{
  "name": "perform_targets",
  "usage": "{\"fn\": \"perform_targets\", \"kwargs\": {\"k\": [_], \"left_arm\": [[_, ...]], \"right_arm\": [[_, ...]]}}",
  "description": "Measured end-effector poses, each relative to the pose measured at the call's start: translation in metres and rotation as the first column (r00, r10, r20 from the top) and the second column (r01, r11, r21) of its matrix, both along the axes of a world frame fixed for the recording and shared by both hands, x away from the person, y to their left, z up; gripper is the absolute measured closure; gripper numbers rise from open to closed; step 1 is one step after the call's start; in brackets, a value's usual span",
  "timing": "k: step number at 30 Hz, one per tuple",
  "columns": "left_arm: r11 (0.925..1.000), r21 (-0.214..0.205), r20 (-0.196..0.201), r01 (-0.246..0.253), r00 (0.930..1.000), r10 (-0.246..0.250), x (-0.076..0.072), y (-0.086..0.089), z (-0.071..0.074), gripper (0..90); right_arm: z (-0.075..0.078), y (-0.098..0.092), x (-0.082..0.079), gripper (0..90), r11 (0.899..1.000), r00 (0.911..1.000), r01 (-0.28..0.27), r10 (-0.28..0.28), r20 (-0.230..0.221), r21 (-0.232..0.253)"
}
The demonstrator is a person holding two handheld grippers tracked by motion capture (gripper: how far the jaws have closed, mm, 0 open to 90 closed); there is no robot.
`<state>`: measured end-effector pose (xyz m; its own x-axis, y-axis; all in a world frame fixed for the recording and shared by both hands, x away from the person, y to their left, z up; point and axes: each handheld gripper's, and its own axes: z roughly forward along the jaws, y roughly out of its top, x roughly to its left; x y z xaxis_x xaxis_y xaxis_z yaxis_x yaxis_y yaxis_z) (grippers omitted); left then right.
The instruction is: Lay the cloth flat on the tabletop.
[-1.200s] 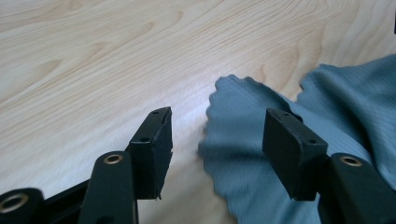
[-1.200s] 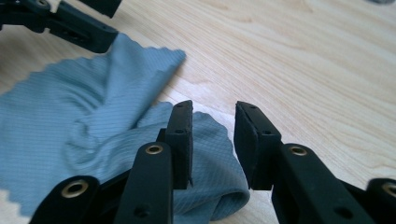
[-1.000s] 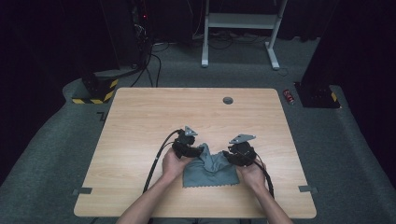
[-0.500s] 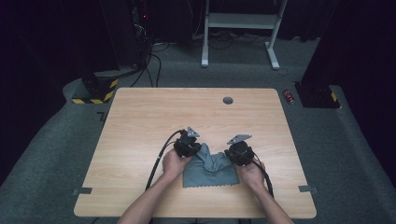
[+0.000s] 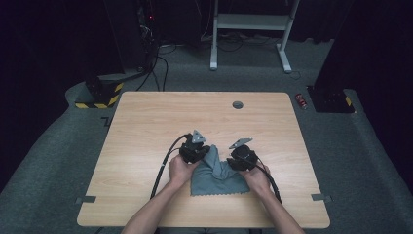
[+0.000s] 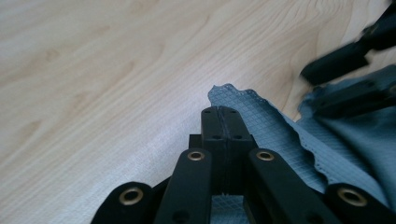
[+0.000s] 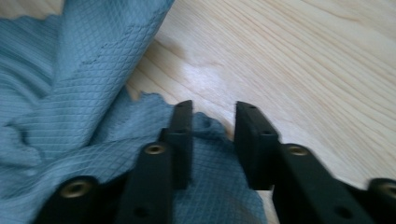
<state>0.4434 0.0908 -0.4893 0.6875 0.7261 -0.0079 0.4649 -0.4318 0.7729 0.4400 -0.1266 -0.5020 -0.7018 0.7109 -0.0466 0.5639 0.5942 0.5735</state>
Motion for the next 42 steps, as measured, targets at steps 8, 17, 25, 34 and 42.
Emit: {"fn": "perform_targets", "kwargs": {"k": [8, 17, 25, 34, 42], "left_arm": [[0.9988, -0.035, 0.032, -0.035, 0.9988, 0.036, -0.005, 0.021, 0.012, 90.0], [0.9898, -0.076, 0.019, -0.121, 0.9923, 0.123, -0.005, 0.054, 0.013, 90.0], [0.9746, -0.116, 0.008, -0.192, 0.9810, 0.194, -0.002, 0.073, 0.012, 90.0], [0.9591, -0.031, -0.055, -0.281, 0.9586, 0.279, 0.018, 0.069, -0.014, 88.1], [0.9799, -0.038, -0.054, -0.196, 0.9796, 0.194, -0.012, 0.066, 0.002, 63.5]], "right_arm": [[0.006, -0.001, -0.003, 88.0, 0.999, 0.9984, 0.001, 0.001, 0.057, -0.043], [0.039, -0.027, -0.018, 88.2, 0.992, 0.9735, 0.081, -0.100, 0.206, 0.096], [0.039, -0.047, -0.016, 88.4, 0.981, 0.9632, 0.153, -0.175, 0.204, 0.117], [0.026, -0.035, 0.015, 85.7, 0.963, 0.9481, 0.251, -0.265, 0.176, 0.097], [0.028, -0.042, 0.001, 70.3, 0.973, 0.9681, 0.201, -0.214, 0.130, 0.110]]}}
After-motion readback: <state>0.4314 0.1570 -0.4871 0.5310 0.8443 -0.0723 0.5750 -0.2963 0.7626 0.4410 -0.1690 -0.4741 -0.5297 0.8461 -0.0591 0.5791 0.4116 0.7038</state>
